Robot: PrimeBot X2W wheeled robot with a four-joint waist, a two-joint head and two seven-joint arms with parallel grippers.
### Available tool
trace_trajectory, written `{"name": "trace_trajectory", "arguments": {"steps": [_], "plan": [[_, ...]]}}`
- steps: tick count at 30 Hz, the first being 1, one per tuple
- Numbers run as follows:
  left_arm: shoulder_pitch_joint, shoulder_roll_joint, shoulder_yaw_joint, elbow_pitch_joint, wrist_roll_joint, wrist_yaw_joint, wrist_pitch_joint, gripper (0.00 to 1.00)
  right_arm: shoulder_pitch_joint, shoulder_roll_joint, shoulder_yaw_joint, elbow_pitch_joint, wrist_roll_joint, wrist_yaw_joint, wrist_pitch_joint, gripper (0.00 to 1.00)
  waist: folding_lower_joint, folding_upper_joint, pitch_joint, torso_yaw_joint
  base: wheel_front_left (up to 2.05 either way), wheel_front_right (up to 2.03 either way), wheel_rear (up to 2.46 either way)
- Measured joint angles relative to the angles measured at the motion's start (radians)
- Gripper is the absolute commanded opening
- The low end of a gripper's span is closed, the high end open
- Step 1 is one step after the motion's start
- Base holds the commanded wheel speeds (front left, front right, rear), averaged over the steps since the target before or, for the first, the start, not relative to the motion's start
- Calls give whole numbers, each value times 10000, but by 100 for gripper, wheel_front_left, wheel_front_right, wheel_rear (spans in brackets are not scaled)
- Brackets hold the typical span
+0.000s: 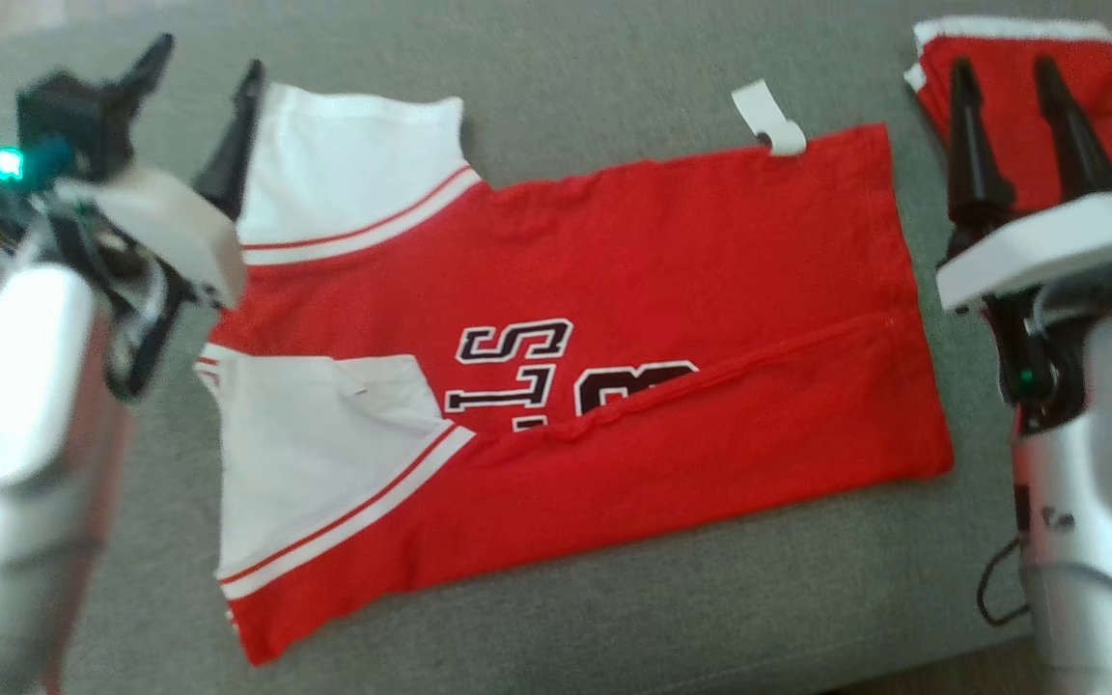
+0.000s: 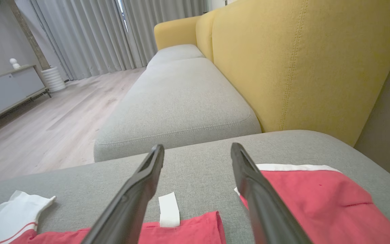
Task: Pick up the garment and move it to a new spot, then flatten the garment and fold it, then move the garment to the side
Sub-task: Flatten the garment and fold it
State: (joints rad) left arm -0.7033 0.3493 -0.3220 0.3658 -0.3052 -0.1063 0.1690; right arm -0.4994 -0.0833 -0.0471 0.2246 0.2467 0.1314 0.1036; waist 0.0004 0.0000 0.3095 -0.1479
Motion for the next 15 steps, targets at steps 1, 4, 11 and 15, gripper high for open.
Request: {"name": "trace_trajectory", "arguments": {"steps": [1, 4, 11, 15], "plan": [[-320, 157, -148, 353, -31, -75, 263, 100, -174, -35, 109, 125, 0, 0, -23, 100, 0, 0, 141, -66, 0, 0, 0], [-1086, 495, -639, 1279, -240, -184, 867, 100, -595, -123, 374, 449, 0, 0, -155, 100, 0, 0, 493, -293, 0, 0, 0], [-2072, 872, -1967, 2604, -1120, -263, 1659, 100, -1162, -190, 796, 928, 90, 0, -497, 100, -2, 0, 1045, -799, 0, 0, 0], [-2477, 1080, -2238, 3287, -1430, -261, 1735, 100, -1342, -192, 924, 1076, 176, 0, -646, 100, -2, 0, 1291, -1005, 0, 0, 0]]}}
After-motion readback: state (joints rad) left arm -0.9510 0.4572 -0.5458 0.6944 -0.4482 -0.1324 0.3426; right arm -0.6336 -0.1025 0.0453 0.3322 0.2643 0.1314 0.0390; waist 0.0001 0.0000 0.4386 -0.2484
